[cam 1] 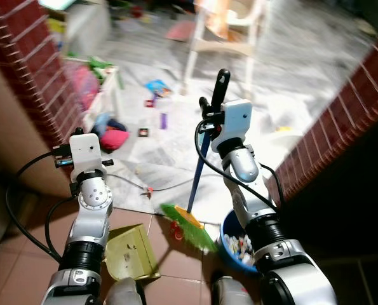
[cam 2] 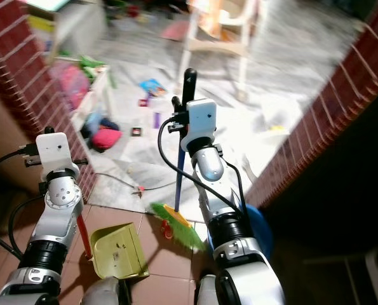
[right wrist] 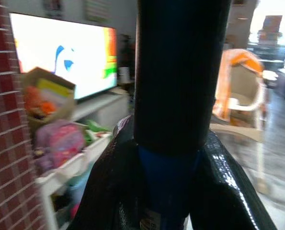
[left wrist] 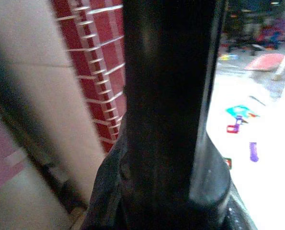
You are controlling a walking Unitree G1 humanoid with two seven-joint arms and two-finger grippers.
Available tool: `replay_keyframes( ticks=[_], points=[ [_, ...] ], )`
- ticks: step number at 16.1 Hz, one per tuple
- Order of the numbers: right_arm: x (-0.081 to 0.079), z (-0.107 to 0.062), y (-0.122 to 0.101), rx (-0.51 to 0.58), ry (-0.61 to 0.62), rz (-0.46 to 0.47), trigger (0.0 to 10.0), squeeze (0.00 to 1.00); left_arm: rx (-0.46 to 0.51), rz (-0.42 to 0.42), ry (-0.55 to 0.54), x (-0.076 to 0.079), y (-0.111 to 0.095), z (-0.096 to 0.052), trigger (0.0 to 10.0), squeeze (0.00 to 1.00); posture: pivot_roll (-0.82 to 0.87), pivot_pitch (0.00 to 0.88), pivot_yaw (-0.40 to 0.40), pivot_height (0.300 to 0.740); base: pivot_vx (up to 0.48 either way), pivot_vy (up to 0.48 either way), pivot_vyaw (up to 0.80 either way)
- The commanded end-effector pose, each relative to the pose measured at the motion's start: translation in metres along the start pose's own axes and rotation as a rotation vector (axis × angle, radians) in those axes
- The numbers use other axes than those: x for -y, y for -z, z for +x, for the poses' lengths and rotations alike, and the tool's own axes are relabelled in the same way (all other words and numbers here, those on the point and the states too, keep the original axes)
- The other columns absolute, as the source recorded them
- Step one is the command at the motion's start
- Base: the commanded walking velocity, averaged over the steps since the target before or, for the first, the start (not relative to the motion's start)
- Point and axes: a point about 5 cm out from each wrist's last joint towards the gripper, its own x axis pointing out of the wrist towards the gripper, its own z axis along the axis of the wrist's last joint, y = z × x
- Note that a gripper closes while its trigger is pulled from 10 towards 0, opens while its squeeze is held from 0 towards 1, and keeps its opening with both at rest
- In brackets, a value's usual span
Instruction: Sweep floor
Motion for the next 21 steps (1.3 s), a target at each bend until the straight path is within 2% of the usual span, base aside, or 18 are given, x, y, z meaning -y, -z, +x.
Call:
replay_keyframes(
  ticks=[1, 10, 11, 14, 18, 21],
  points=[
    [0.003, 0.003, -0.011, 0.052, 0.008, -0.03, 10.0, 0.0, 0.035, 0.006, 0.015, 0.004, -0.009, 0.003, 10.0, 0.0, -0.05, 0.11, -0.056, 0.74, 0.0, 0.48, 0.0],
    [0.013, 0.008, -0.014, 0.07, 0.1, -0.106, 10.0, 0.0, 0.054, 0.02, 0.043, 0.005, -0.013, 0.006, 10.0, 0.0, -0.04, 0.084, -0.047, 0.74, 0.0, 0.474, 0.0],
    [0.014, 0.008, -0.014, 0.073, 0.11, -0.116, 10.0, 0.0, 0.084, 0.035, 0.054, 0.006, -0.016, 0.006, 10.0, 0.0, -0.04, 0.081, -0.046, 0.74, 0.0, 0.0, 0.0],
    [0.017, 0.008, -0.016, 0.079, 0.139, -0.144, 10.0, 0.0, 0.088, 0.009, 0.109, 0.011, -0.017, 0.005, 10.0, 0.0, -0.04, 0.078, -0.046, 0.74, 0.0, 0.0, 0.0],
    [0.022, 0.009, -0.015, 0.08, 0.184, -0.192, 10.0, 0.0, 0.084, -0.023, 0.251, 0.033, -0.018, 0.004, 10.0, 0.0, -0.05, 0.078, -0.049, 0.74, 0.0, 0.0, 0.0],
    [0.024, 0.008, -0.018, 0.099, 0.188, -0.217, 10.0, 0.0, 0.107, -0.031, 0.248, 0.039, -0.022, 0.005, 10.0, 0.0, -0.06, 0.086, -0.05, 0.74, 0.0, 0.0, 0.0]
  ],
)
